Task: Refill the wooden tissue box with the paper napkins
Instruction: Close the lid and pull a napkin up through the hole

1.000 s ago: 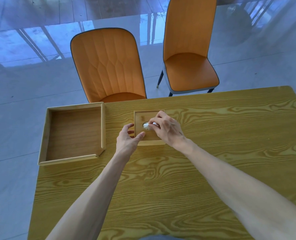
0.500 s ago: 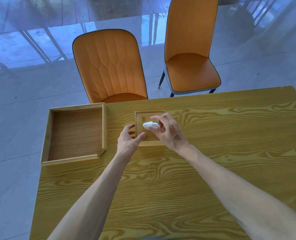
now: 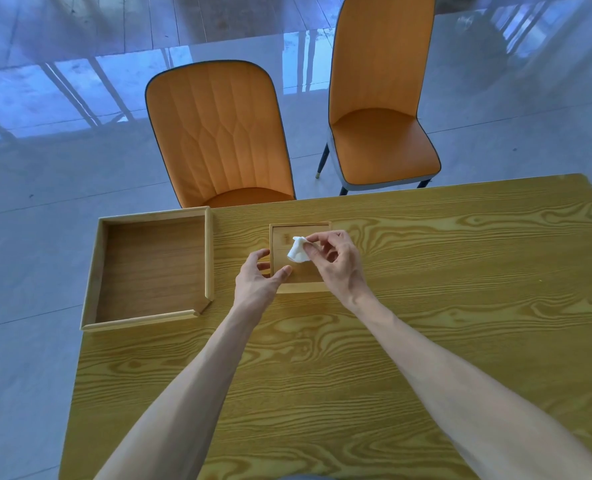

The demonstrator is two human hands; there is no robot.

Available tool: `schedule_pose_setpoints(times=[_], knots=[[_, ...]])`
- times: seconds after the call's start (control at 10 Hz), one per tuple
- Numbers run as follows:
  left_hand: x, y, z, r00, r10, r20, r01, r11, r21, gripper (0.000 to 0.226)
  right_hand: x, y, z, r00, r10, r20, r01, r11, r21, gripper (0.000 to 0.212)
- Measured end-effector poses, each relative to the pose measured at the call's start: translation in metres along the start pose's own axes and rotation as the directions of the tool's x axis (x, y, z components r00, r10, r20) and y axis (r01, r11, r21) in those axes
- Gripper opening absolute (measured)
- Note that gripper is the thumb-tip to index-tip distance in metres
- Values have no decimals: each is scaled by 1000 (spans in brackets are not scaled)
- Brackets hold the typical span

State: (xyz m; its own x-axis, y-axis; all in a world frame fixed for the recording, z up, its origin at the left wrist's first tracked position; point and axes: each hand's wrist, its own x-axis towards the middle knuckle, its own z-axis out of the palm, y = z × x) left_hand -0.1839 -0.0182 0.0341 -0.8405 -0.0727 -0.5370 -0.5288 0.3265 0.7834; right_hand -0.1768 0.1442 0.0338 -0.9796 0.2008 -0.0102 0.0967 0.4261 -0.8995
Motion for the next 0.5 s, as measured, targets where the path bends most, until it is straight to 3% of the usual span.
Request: schedule_pose_setpoints(times=[0.2, 0.4, 0.5], knots=[[2, -2, 0, 1000, 2, -2, -2, 1000, -7, 66, -3, 1, -1, 1000, 14, 13, -15, 990, 142, 7], [2, 1, -1, 1000, -13, 13, 13, 1000, 7, 66, -4, 0, -7, 991, 131, -41, -120, 969, 214, 10], [-2, 9, -5, 1000, 1, 27, -5, 993, 122, 65, -5, -2, -11, 991, 122, -55, -114, 985, 132, 10]])
